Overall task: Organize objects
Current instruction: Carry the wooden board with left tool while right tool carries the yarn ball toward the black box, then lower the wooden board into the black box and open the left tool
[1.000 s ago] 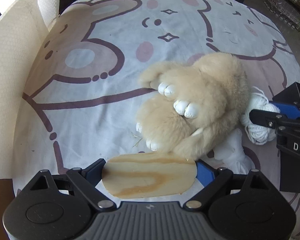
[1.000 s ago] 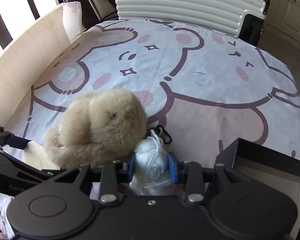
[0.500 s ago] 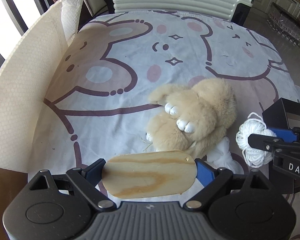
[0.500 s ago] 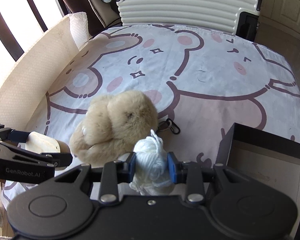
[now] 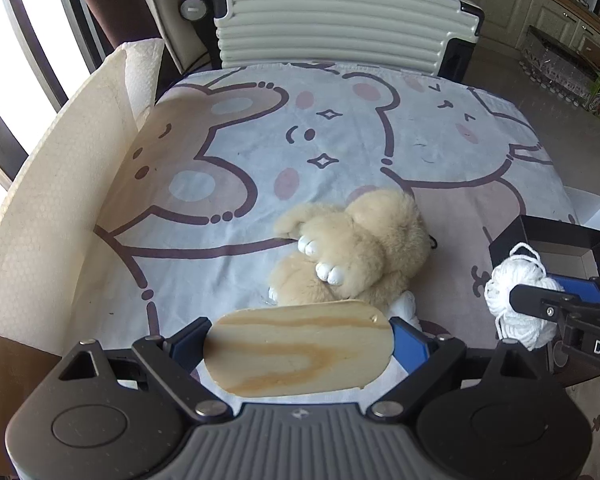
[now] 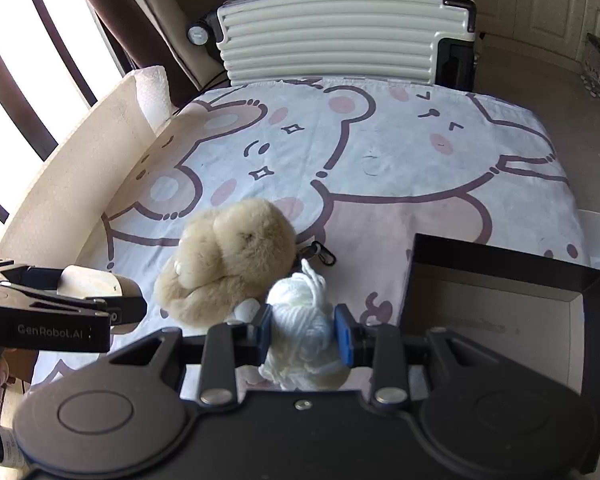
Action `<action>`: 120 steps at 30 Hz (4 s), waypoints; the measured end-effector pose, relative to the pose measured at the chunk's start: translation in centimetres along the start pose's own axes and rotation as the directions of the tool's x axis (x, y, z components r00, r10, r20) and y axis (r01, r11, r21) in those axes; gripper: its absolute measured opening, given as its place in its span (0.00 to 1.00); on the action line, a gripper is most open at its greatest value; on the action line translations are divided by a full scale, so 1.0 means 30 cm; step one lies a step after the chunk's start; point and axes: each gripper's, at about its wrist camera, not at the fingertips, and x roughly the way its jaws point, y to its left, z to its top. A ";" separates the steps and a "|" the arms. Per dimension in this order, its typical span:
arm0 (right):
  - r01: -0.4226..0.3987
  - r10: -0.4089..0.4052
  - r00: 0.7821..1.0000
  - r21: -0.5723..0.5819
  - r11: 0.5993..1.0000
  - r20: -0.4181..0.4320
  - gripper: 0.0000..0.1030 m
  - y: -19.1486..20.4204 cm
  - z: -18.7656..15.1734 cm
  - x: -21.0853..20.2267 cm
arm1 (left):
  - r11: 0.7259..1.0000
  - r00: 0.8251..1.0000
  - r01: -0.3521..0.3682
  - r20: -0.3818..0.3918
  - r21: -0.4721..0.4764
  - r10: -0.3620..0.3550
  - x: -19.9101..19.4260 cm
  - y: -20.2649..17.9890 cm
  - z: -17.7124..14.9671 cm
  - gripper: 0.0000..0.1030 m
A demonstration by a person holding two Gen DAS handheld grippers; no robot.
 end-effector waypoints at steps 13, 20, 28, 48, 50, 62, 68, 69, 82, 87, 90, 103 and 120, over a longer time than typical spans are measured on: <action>0.021 -0.022 0.998 0.016 1.000 0.061 0.33 0.016 -0.040 -0.122 | 1.000 0.998 0.006 0.068 -0.011 -0.005 -0.101 -0.015 -0.040 0.90; 0.054 -0.055 0.995 0.003 0.999 0.085 0.33 0.040 -0.057 -0.168 | 1.000 0.996 -0.002 0.093 -0.008 0.003 -0.142 -0.011 -0.060 0.90; 0.090 -0.091 0.989 0.012 0.996 0.118 0.33 0.043 -0.059 -0.199 | 1.000 0.994 -0.006 0.108 -0.021 0.009 -0.167 0.002 -0.064 0.90; 0.158 -0.166 0.978 0.067 0.985 0.130 0.33 -0.087 -0.075 -0.246 | 0.999 0.993 0.035 0.112 0.035 -0.039 -0.129 -0.142 -0.029 0.90; 0.171 -0.182 0.975 0.085 0.982 0.131 0.33 -0.115 -0.080 -0.257 | 0.998 0.993 0.042 0.112 0.048 -0.047 -0.124 -0.171 -0.025 0.90; 0.244 -0.262 0.958 0.147 0.959 0.120 0.33 -0.261 -0.117 -0.304 | 0.991 0.989 0.084 0.114 0.105 -0.096 -0.102 -0.310 -0.005 0.90; 0.274 -0.296 0.949 0.174 0.946 0.113 0.33 -0.307 -0.127 -0.310 | 0.988 0.986 0.105 0.117 0.117 -0.119 -0.093 -0.354 0.000 0.90; 0.272 -0.295 0.949 0.178 0.946 0.113 0.33 -0.314 -0.129 -0.312 | 0.987 0.985 0.111 0.118 0.118 -0.125 -0.092 -0.360 0.002 0.90; 0.264 -0.289 0.952 0.207 0.942 0.101 0.33 -0.382 -0.143 -0.291 | 0.972 0.970 0.193 0.126 0.131 -0.210 -0.067 -0.473 0.041 0.90; 0.253 -0.278 0.956 0.209 0.945 0.098 0.33 -0.402 -0.140 -0.270 | 0.962 0.961 0.228 0.125 0.150 -0.247 -0.045 -0.522 0.067 0.90; 0.246 -0.269 0.959 0.206 0.947 0.094 0.33 -0.413 -0.129 -0.248 | 0.957 0.957 0.245 0.118 0.157 -0.265 -0.024 -0.550 0.080 0.90; 0.228 -0.241 0.970 0.215 0.950 0.037 0.33 -0.484 -0.118 -0.143 | 0.937 0.943 0.315 0.059 0.153 -0.327 0.102 -0.668 0.131 0.90; 0.170 -0.165 0.985 0.240 0.956 -0.039 0.33 -0.539 -0.137 -0.017 | 0.936 0.941 0.335 0.004 0.112 -0.337 0.247 -0.760 0.155 0.90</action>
